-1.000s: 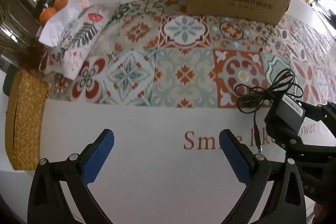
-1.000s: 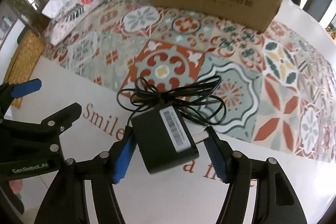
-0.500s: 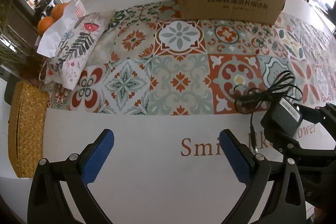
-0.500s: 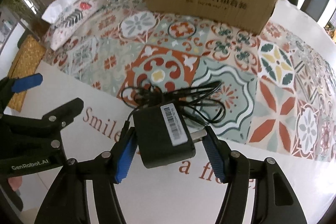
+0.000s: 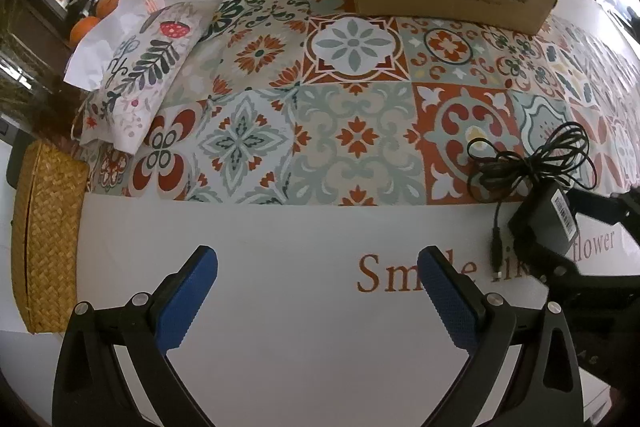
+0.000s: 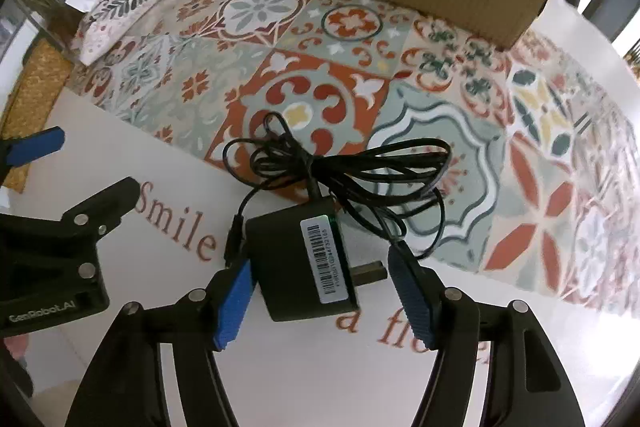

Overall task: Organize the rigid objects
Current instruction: 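Close the right gripper on the black power adapter body, then lift the adapter with its cable and carry it over the box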

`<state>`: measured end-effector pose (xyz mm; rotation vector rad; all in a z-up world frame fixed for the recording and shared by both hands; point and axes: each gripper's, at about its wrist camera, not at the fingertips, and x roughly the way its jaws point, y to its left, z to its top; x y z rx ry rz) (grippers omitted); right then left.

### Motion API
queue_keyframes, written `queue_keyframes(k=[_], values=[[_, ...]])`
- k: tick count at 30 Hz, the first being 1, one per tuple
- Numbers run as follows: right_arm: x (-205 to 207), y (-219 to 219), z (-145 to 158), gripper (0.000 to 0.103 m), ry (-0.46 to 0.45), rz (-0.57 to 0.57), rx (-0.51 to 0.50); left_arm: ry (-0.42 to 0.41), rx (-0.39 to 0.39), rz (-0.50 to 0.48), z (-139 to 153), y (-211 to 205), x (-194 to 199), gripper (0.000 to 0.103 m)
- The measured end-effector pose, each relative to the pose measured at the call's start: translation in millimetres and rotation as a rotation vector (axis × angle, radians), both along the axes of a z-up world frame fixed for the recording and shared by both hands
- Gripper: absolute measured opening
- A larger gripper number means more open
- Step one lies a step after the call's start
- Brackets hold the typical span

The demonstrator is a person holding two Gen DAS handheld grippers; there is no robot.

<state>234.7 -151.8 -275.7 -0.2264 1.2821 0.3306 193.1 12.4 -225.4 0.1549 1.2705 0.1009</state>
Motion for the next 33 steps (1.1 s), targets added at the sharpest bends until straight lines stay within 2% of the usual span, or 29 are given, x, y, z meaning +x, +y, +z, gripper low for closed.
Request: queue_keyframes(k=[8,15,24,25,26,28,33], values=[[8.2,14.4,4.9,0.065,-0.023,0.069,-0.023,0.01,-0.016,0.022,-5.3,4.8,4.5,0.102],[16.4,13.2,-0.4,0.064,0.006,0.064,0.004,0.021,-0.032,0.035,-6.5,5.9,5.0,0.102],[17.8,15.1,-5.0,0.06,-0.017,0.052,0.038,0.015,-0.017,0.036,-5.1,7.1,4.6,0.102],[15.9,14.5,-3.9,0.056,-0.024,0.05,0.045,0.011,-0.015,0.032,-4.3,6.1,4.0,0.102],[13.7,14.0,-2.2,0.043,-0.029,0.053,0.055,0.007,-0.014,0.029,-3.2,5.2,3.2,0.102],[9.0,13.1,3.9,0.042,-0.057,0.046,0.043,0.0,-0.018,0.029,-1.0,4.9,2.3,0.102],[6.8,10.5,1.6,0.042,-0.048,0.038,0.048,0.0,-0.009,0.017,-0.9,1.2,1.3,0.102]])
